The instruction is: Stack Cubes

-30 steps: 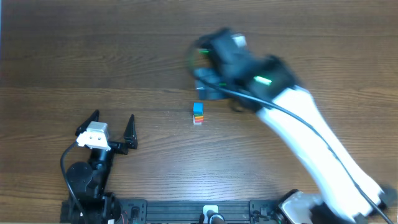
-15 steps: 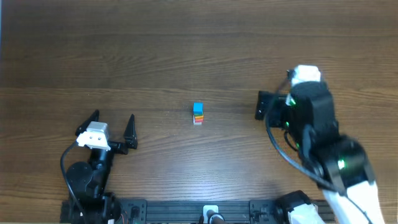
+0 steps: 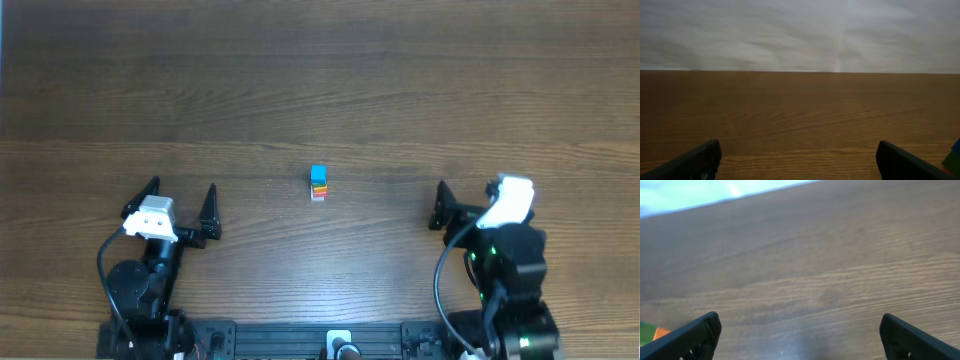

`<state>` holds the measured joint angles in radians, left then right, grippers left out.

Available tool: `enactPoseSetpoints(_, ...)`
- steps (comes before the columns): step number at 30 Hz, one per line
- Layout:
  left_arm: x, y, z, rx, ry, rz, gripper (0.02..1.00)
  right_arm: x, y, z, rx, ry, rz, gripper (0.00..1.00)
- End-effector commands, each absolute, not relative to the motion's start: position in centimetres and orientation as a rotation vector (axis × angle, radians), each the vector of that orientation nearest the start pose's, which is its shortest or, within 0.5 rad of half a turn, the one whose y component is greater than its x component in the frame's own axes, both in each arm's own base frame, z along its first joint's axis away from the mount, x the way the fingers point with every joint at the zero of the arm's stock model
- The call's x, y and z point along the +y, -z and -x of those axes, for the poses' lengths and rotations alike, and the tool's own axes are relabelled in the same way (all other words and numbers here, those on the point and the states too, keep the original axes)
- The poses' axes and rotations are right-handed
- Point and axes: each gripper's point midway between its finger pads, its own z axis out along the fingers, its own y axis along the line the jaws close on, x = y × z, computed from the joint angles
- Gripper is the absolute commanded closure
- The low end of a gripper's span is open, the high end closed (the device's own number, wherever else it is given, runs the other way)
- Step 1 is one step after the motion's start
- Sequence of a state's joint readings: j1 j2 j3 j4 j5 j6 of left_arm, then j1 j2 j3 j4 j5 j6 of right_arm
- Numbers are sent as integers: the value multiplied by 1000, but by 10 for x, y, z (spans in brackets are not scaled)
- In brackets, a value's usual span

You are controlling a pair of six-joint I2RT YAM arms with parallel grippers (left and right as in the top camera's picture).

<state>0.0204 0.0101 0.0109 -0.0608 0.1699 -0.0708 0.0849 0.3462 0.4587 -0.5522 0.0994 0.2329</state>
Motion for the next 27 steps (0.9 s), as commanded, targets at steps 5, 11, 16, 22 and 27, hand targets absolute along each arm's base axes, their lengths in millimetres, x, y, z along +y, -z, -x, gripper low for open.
enactPoseSetpoints(5, -25, -161, -244, 1631, 172, -73, 18, -3, -186, -225, 1835, -135, -208, 7)
enactPoseSetpoints(11, -25, -161, -244, 1631, 172, -73, 18, -6, -188, -234, 1699, -140, -202, 9)
enactPoseSetpoints(16, -25, -160, -244, 1631, 172, -73, 18, -18, -176, -235, 1671, -83, -250, 9)
enactPoseSetpoints(22, -25, -161, -244, 1631, 172, -73, 18, -25, -142, -233, 1772, -35, -291, 7)
enactPoseSetpoints(27, -25, -160, -244, 1631, 172, -73, 18, -24, -145, -234, 1761, -26, -269, 9)
